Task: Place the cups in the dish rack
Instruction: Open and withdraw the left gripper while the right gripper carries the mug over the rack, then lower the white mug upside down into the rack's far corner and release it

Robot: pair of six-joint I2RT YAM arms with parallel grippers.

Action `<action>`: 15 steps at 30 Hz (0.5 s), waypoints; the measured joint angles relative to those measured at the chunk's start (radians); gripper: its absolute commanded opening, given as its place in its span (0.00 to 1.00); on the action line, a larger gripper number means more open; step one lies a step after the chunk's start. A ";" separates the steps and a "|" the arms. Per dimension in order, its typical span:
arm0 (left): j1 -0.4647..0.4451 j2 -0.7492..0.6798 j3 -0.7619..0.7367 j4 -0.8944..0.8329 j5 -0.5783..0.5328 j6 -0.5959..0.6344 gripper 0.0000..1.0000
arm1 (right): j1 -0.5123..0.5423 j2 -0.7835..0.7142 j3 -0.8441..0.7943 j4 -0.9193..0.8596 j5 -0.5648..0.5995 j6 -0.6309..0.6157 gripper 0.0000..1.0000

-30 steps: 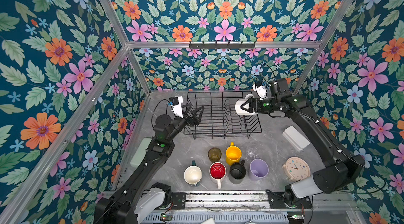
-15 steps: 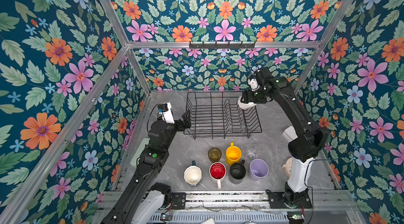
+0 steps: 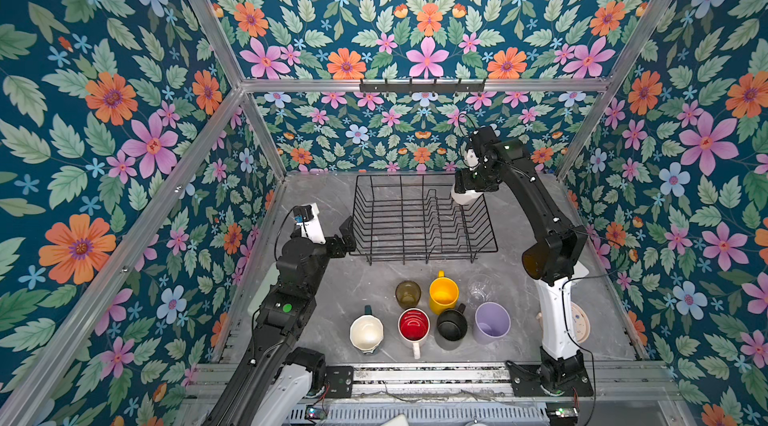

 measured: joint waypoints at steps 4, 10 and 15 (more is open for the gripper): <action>0.000 -0.014 0.000 -0.020 -0.013 0.000 1.00 | 0.000 0.037 0.023 -0.002 0.019 -0.003 0.00; 0.000 -0.028 0.000 -0.045 -0.029 0.000 1.00 | 0.000 0.117 0.117 -0.005 0.034 -0.008 0.00; 0.000 -0.043 0.000 -0.058 -0.040 0.000 1.00 | 0.000 0.163 0.157 -0.004 0.035 -0.013 0.00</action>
